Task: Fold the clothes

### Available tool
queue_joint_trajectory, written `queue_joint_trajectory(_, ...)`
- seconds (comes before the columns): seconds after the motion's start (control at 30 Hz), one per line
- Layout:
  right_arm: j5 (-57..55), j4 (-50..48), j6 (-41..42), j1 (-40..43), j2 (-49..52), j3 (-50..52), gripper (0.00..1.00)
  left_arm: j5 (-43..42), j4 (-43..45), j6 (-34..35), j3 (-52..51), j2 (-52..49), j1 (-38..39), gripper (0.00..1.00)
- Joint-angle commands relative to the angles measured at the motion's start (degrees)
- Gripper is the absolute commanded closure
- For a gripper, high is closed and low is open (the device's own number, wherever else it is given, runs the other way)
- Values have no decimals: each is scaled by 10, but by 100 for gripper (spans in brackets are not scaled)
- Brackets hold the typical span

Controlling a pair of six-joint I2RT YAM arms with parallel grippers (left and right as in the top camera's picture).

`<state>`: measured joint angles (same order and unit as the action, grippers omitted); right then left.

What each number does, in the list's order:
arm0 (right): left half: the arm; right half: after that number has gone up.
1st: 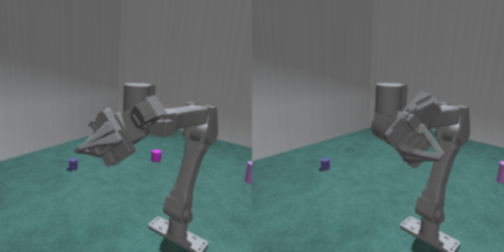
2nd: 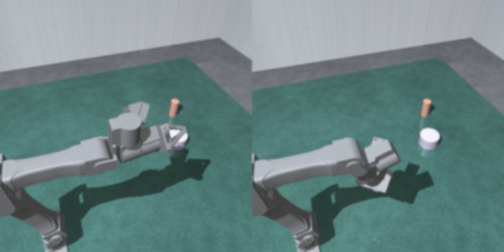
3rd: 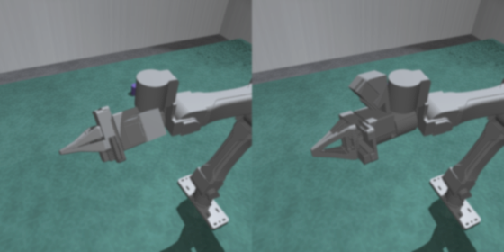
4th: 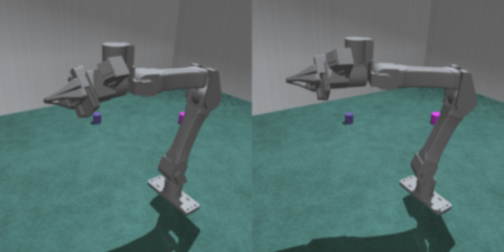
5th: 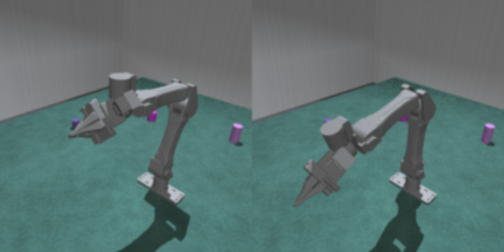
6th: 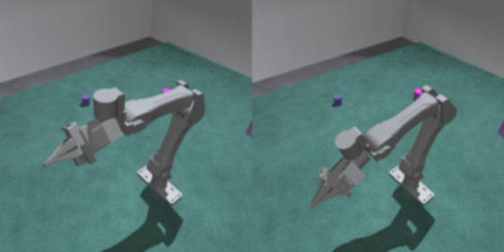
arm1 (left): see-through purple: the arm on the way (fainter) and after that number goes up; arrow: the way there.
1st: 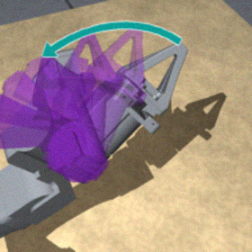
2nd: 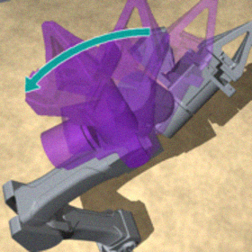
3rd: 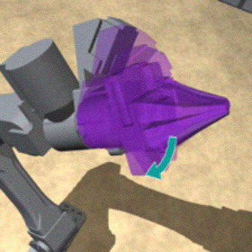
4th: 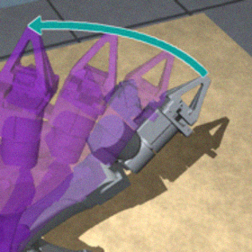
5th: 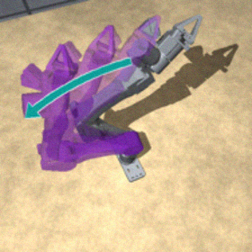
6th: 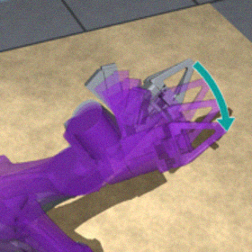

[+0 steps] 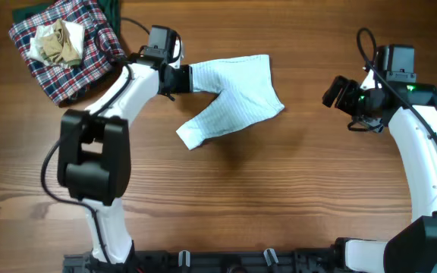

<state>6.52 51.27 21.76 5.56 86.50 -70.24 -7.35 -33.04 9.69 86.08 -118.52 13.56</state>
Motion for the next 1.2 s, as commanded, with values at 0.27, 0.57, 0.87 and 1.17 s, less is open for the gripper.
queue_joint_trajectory(0.27, 106, -20, -118, 2, 80, -5, 0, -35, -214, 81, -3, 74, 19, 25)
queue_joint_trajectory(0.57, 220, -130, -181, -26, 209, -5, 4, -117, -289, 120, -48, 74, 21, 26)
queue_joint_trajectory(0.87, 186, -193, -169, -80, 212, -7, 3, -169, -230, 123, -141, 74, 21, 27)
queue_joint_trajectory(1.17, 173, -223, -169, -86, 221, -7, 5, -169, -174, 150, -162, 73, 43, 25)
